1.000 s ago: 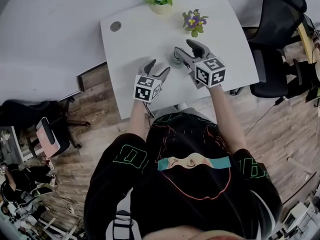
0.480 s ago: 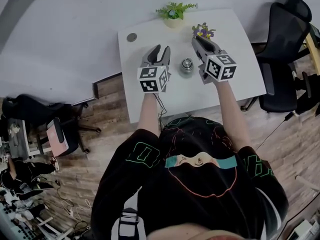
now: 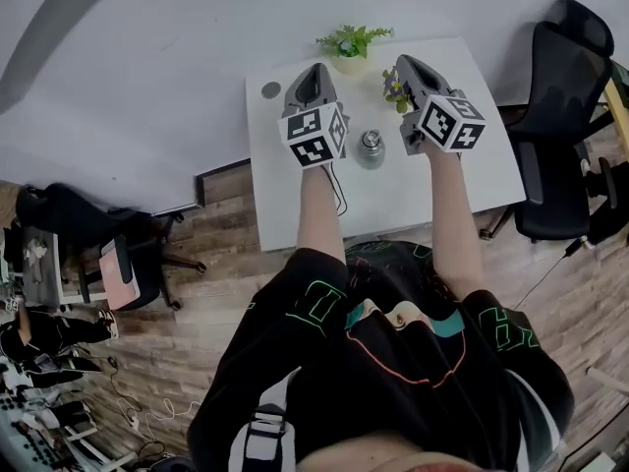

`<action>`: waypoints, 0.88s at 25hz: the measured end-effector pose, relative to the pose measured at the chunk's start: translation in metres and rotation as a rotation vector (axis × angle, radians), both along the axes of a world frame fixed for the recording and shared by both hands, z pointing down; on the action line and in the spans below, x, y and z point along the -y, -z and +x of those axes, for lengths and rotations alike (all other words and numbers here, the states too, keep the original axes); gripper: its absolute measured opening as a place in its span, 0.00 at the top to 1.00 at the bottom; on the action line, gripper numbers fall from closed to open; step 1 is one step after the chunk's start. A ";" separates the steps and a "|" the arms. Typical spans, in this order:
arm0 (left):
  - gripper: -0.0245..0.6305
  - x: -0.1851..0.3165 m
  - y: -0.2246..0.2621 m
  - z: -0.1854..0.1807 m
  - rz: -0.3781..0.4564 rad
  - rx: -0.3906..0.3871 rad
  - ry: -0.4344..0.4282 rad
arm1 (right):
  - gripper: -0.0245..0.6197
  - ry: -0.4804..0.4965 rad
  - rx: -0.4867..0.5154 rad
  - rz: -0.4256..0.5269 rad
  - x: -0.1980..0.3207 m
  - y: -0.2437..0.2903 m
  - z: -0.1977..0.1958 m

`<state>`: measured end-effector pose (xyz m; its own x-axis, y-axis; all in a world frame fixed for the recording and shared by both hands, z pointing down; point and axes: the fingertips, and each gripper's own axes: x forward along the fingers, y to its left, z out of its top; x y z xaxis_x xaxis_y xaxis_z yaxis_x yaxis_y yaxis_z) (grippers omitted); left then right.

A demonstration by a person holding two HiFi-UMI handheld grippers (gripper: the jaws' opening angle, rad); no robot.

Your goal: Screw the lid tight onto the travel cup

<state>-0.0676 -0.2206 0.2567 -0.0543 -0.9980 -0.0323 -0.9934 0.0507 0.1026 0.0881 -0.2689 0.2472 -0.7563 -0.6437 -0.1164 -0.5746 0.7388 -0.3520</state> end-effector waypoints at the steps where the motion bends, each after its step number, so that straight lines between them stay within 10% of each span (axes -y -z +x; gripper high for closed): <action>1: 0.95 -0.001 0.007 -0.001 0.019 -0.014 0.017 | 0.95 -0.004 -0.019 0.005 0.000 0.004 0.002; 8: 0.95 -0.021 0.015 0.002 -0.017 0.097 0.098 | 0.95 -0.012 -0.250 0.133 -0.017 0.018 -0.008; 22: 0.95 -0.021 0.013 -0.011 -0.031 0.153 0.160 | 0.95 0.021 -0.294 0.178 -0.011 0.022 -0.028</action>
